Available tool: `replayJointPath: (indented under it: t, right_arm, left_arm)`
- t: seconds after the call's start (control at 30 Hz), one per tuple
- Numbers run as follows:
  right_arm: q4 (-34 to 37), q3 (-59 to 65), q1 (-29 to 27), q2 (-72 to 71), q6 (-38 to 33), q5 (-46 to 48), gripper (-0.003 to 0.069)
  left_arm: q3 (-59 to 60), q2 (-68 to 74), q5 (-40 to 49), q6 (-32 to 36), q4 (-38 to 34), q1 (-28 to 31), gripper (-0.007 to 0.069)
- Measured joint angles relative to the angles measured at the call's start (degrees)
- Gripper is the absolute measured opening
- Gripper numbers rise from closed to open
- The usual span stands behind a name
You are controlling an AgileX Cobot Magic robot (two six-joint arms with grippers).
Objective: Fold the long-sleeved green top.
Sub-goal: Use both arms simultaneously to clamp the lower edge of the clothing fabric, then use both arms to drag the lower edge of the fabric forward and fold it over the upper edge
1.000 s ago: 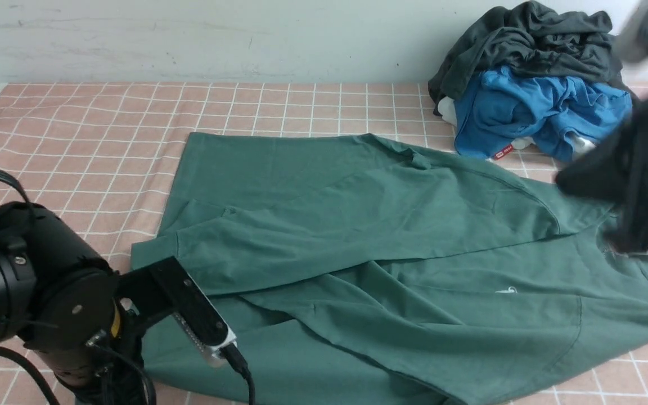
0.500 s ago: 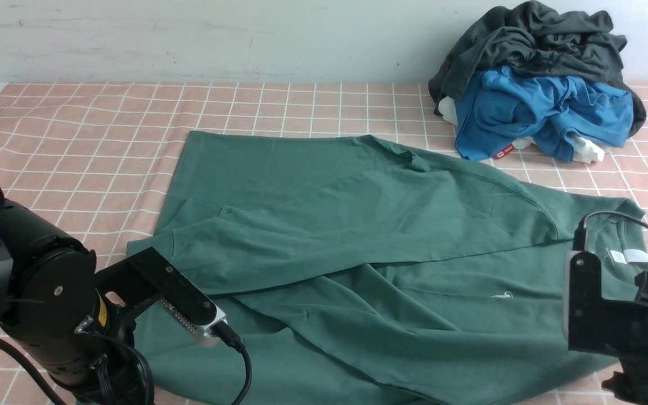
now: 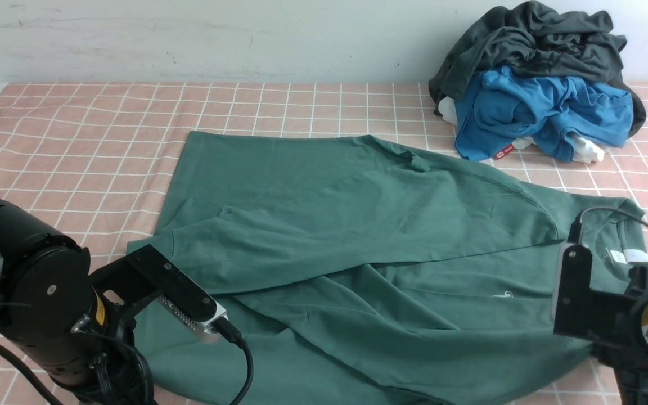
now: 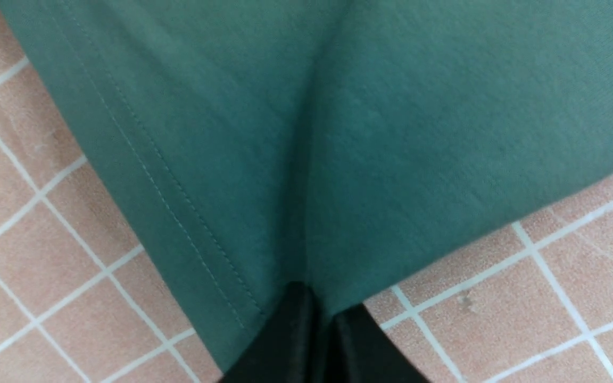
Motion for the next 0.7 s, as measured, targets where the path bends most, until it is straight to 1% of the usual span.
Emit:
replayJointPath:
  t: [0.17, 0.27, 0.33, 0.4, 0.5, 0.57, 0.63, 0.7]
  right_arm:
    - [-1.0, 0.0, 0.0, -4.8, 2.3, 0.6, -0.0003]
    - [-1.0, -0.7, 0.0, -8.8, 3.8, 3.9, -0.0003]
    - [-0.9, -3.9, 0.0, -11.3, 5.7, 7.9, -0.0003]
    - [-0.9, -7.8, -0.4, -11.4, 6.7, 9.2, -0.0003]
    - [-0.9, -14.0, -2.0, -8.7, 7.9, 7.8, -0.0003]
    - [-0.9, -16.7, -2.7, -6.4, 8.4, 6.3, -0.0003]
    - [-0.9, -23.6, -4.6, 1.1, 9.9, 3.1, -0.0003]
    - [-1.0, -28.0, -5.4, 6.4, 10.8, 1.9, -0.0003]
  left_arm:
    - [-0.3, -2.9, 0.4, -1.1, -0.1, 0.0, 0.0006]
    - [-2.6, -4.7, 1.9, -3.7, -0.2, 0.4, 0.0006]
    - [-7.7, -5.1, 2.5, -5.8, -0.1, 2.2, 0.0006]
    - [-12.3, -4.1, 1.5, -6.2, -0.1, 4.4, 0.0006]
    - [-19.5, 0.4, -3.0, -6.4, -0.1, 8.2, 0.0006]
    - [-22.9, 2.8, -5.0, -6.4, 0.0, 9.3, 0.0006]
    - [-31.4, 11.4, -8.4, -6.6, 0.1, 11.7, 0.0006]
    - [-38.1, 18.1, -10.0, -6.9, 0.1, 12.6, 0.0007]
